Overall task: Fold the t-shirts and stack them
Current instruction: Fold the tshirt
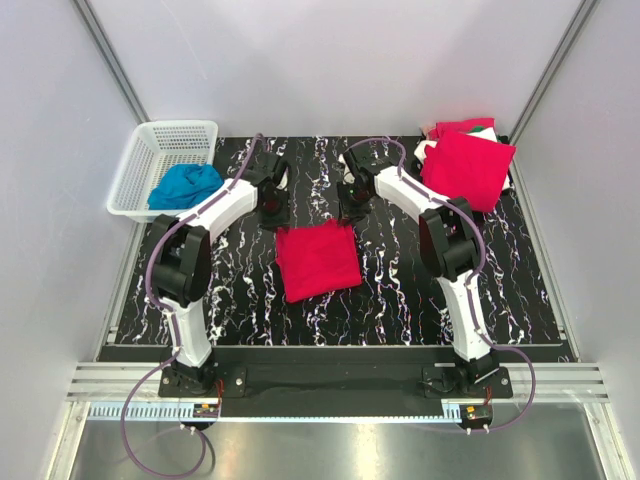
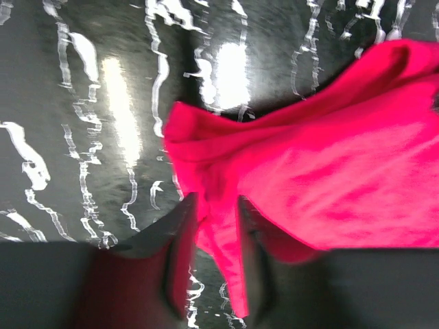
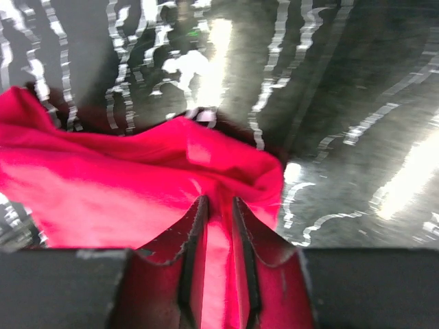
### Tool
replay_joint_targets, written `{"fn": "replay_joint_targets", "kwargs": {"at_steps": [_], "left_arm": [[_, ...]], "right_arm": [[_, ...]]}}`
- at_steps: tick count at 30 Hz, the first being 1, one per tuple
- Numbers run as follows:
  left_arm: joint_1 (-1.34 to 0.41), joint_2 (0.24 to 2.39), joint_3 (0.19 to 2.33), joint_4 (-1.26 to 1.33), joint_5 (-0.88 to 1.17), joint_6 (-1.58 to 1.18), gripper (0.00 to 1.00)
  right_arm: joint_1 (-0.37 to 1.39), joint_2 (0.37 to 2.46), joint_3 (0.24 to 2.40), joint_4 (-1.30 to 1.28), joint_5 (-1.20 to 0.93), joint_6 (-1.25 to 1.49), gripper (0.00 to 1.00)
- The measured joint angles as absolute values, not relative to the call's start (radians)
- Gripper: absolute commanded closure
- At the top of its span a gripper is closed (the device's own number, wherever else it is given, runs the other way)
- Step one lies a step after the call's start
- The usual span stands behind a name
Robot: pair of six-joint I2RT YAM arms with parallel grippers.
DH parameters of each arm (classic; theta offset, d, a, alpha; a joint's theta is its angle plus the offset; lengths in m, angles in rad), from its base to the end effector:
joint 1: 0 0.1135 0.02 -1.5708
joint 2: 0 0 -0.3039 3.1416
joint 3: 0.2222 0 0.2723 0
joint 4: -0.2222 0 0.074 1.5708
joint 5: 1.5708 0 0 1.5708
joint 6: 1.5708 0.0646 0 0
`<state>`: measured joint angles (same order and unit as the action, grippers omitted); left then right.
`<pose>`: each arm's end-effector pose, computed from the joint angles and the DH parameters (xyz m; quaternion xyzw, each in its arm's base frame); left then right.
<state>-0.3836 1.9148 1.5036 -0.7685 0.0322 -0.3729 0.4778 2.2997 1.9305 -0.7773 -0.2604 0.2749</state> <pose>0.4098 -0.1676 0.2203 0.0084 0.9808 -0.0864 0.1747 0.4789 0.2667 0.1760 -0.1254 0.9616 0.1948 0.1475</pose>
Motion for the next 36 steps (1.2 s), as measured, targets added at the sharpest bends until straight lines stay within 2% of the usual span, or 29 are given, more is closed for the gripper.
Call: {"fn": "replay_joint_targets", "kwargs": {"at_steps": [8,12,15,17,18,19,21,30,36], "left_arm": [[-0.363,1.901,1.576,-0.83,-0.08,-0.373,0.59],[-0.355,1.838,1.608,-0.847,-0.061,-0.377,0.63],[-0.356,1.8,1.628,-0.836,0.005,-0.393,0.71],[-0.359,1.79,1.628,-0.818,0.059,-0.405,0.79],[-0.361,1.791,1.625,-0.805,0.089,-0.411,0.9],[-0.364,1.795,1.621,-0.799,0.107,-0.419,0.92],[-0.374,1.802,1.597,-0.771,0.142,-0.427,1.0],[-0.396,1.901,1.479,-0.683,0.225,-0.444,1.0],[-0.396,1.906,1.42,-0.647,0.228,-0.442,1.0]], "right_arm": [[0.462,2.191,1.912,-0.807,-0.113,0.25,0.7],[0.438,2.072,1.913,-0.81,-0.099,0.247,0.7],[0.428,2.01,1.934,-0.809,-0.118,0.26,0.73],[0.428,1.998,1.953,-0.804,-0.143,0.274,0.79],[0.429,1.998,1.956,-0.8,-0.157,0.28,0.92],[0.43,2.001,1.955,-0.797,-0.171,0.286,1.0],[0.432,2.014,1.945,-0.792,-0.196,0.296,1.0],[0.442,2.15,1.832,-0.739,-0.293,0.345,1.0],[0.453,2.159,1.765,-0.695,-0.323,0.368,1.0]]}}
